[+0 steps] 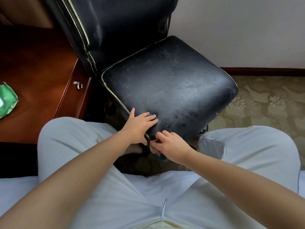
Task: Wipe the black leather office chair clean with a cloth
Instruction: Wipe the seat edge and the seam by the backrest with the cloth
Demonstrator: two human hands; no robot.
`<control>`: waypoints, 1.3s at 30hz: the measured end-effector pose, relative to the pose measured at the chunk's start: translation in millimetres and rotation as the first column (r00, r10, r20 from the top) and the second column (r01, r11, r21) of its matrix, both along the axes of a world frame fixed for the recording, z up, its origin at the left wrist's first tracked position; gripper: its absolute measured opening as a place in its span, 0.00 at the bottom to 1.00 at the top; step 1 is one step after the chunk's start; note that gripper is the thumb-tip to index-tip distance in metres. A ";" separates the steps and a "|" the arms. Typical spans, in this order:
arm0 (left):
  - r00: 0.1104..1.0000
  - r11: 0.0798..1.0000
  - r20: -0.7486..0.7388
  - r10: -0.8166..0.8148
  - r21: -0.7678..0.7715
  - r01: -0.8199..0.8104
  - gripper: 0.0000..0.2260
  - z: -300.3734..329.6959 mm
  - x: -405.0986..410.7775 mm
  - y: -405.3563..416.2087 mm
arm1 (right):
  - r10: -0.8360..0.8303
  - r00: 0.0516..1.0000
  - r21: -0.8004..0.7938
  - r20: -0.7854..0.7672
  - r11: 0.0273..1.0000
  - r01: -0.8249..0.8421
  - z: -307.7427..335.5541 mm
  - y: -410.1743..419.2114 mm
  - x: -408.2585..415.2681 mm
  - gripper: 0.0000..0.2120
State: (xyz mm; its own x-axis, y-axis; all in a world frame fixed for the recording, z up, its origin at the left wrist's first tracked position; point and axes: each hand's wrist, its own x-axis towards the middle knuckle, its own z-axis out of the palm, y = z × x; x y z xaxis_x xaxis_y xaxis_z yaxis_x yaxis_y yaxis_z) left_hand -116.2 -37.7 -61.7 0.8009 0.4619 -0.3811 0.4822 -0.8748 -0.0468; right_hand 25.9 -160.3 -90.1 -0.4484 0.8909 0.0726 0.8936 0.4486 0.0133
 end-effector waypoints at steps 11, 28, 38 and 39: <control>1.000 1.000 0.016 0.003 -0.013 -0.003 0.43 -2.2 -3.0 1.6 | -0.123 0.991 0.025 -0.051 0.992 0.124 0.5 -2.4 -9.3 0.22; 0.997 0.997 0.008 -0.076 0.022 0.076 0.39 -3.3 -4.8 7.8 | -0.123 0.991 0.033 0.058 0.992 0.121 6.2 -1.3 -0.2 0.21; 0.995 0.996 0.067 -0.080 0.043 0.077 0.38 -10.1 10.1 -3.1 | -0.098 0.995 0.099 0.014 0.990 0.097 2.9 0.0 14.8 0.18; 0.995 0.997 0.075 -0.073 0.035 0.071 0.38 -10.5 12.5 -4.8 | -0.100 0.995 0.102 0.018 0.990 0.097 3.8 -3.0 19.7 0.18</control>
State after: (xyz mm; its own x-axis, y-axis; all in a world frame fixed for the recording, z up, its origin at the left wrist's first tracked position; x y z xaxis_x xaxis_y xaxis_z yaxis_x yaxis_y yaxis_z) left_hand -103.7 -42.5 -72.2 0.8586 0.4131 -0.3036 0.4212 -0.9060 -0.0417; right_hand 45.6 -163.3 -86.3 -0.3615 0.9195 0.1545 0.9323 0.3538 0.0754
